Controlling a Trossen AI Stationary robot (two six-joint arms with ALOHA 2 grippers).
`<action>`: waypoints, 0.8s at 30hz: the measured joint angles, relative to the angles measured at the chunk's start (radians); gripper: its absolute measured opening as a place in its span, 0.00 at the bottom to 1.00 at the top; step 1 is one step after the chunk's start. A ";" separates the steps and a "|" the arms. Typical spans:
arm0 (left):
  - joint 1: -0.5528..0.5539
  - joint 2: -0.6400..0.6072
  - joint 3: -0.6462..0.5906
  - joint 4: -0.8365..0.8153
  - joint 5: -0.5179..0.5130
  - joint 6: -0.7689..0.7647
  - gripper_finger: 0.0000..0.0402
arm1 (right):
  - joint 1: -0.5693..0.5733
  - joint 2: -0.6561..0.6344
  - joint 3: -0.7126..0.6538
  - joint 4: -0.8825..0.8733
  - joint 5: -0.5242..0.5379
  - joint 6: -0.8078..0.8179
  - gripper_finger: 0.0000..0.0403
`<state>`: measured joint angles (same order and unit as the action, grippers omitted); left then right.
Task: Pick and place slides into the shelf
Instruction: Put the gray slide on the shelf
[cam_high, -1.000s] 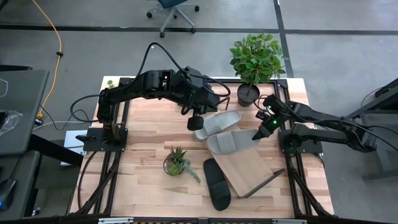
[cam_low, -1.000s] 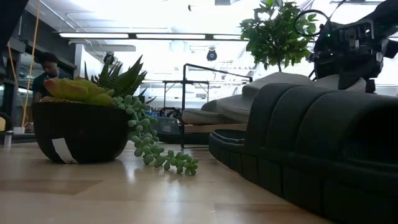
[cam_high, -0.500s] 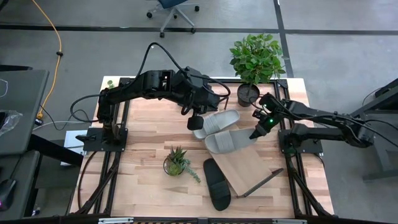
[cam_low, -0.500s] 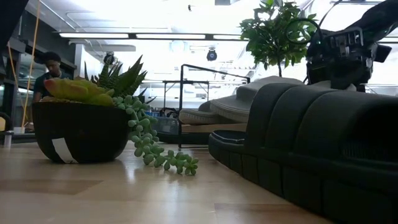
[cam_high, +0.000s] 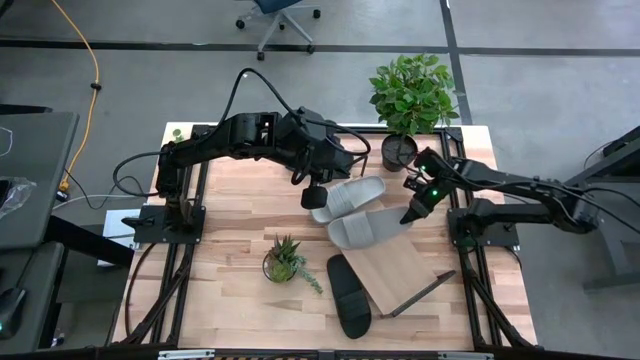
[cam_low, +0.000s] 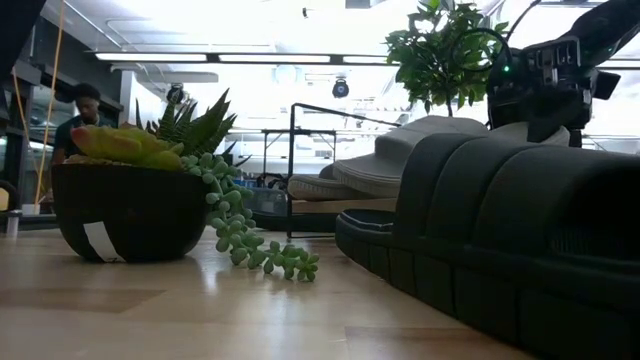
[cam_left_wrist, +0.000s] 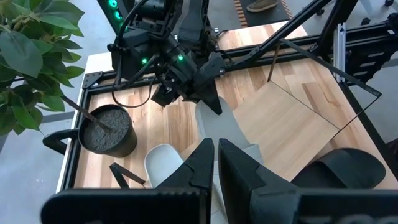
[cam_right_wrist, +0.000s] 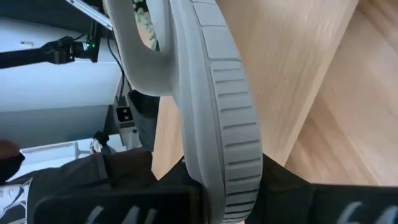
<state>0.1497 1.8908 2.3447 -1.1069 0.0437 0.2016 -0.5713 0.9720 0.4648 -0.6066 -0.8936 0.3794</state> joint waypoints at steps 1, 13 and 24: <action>0.000 0.000 0.000 0.000 0.000 0.000 0.04 | 0.002 0.003 0.000 0.000 -0.002 -0.004 0.09; 0.000 0.000 0.000 -0.004 -0.003 0.000 0.04 | 0.005 0.005 0.000 0.015 0.071 -0.014 0.09; 0.000 0.000 0.000 -0.003 -0.003 -0.001 0.04 | 0.005 0.005 0.000 0.054 0.089 -0.003 0.12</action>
<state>0.1499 1.8908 2.3447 -1.1103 0.0402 0.2008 -0.5663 0.9771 0.4652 -0.5526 -0.8047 0.3759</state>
